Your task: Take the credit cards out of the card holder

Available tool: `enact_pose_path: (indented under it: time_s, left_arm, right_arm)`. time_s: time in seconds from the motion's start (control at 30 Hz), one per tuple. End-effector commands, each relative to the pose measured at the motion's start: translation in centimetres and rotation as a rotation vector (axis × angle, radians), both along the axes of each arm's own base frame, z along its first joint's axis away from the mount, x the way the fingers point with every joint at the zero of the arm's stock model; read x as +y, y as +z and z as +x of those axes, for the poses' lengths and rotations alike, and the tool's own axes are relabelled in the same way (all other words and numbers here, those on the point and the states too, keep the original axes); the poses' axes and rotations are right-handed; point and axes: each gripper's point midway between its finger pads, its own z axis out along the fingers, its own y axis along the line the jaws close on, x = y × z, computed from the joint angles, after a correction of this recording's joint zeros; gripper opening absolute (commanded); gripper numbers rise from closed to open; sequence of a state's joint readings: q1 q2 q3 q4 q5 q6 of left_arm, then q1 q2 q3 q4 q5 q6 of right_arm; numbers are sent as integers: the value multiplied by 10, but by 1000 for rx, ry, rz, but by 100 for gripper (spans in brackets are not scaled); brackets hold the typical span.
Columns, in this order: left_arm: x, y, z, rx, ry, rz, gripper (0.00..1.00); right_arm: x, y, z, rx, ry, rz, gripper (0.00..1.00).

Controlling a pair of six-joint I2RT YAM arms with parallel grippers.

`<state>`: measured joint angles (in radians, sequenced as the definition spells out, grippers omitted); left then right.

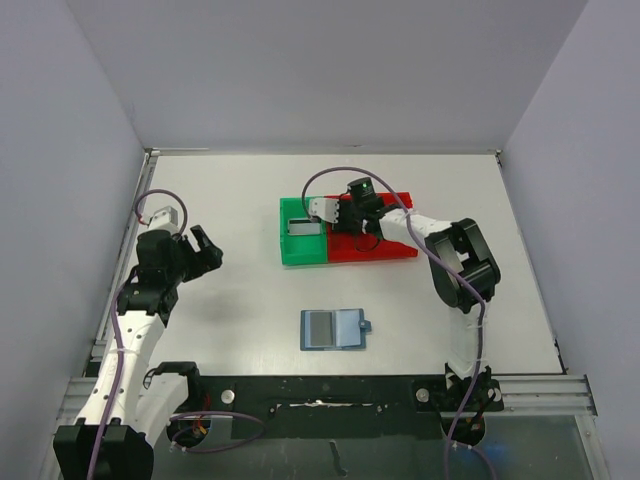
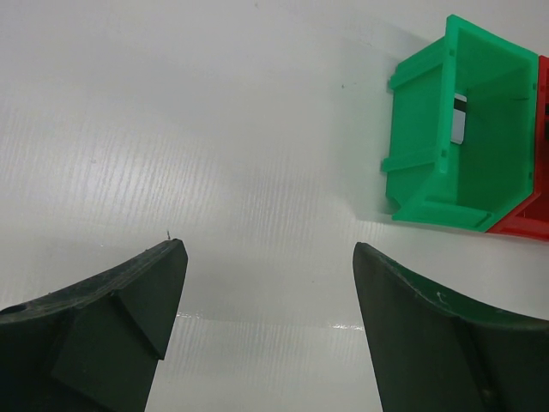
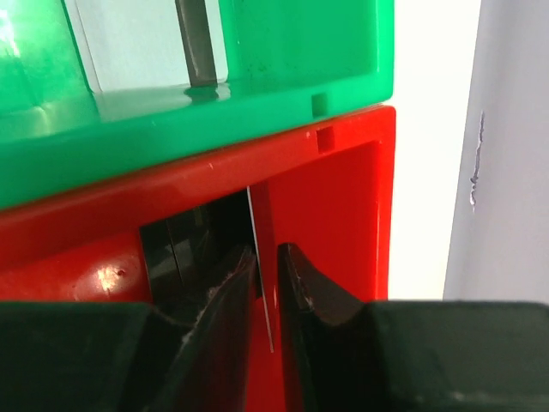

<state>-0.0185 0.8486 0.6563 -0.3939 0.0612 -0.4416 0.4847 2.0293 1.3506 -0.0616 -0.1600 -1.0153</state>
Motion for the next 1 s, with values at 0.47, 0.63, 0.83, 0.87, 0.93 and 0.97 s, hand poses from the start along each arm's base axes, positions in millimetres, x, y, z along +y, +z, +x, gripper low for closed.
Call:
enact_pose_path:
  time_s: [0.47, 0.63, 0.83, 0.87, 0.93, 0.97]
  left_arm:
    - [-4, 11, 12, -49, -30, -19, 79]
    - [-4, 13, 11, -58, -29, -20, 79]
    - [-6, 15, 10, -66, -36, -25, 79]
    - [-5, 15, 10, -67, -34, -24, 79]
    - [-6, 15, 10, -67, -38, -27, 79]
    - [-7, 15, 10, -66, -43, -30, 79]
  right_arm:
    - [9, 62, -14, -17, 32, 107, 42]
    - [9, 95, -20, -2, -29, 257, 48]
    - [-6, 104, -21, 210, -569, 614, 43]
    - [-8, 97, -25, 264, -644, 641, 41]
    - [-7, 81, -35, 368, -751, 661, 36]
    - [-4, 73, -41, 410, -782, 662, 34]
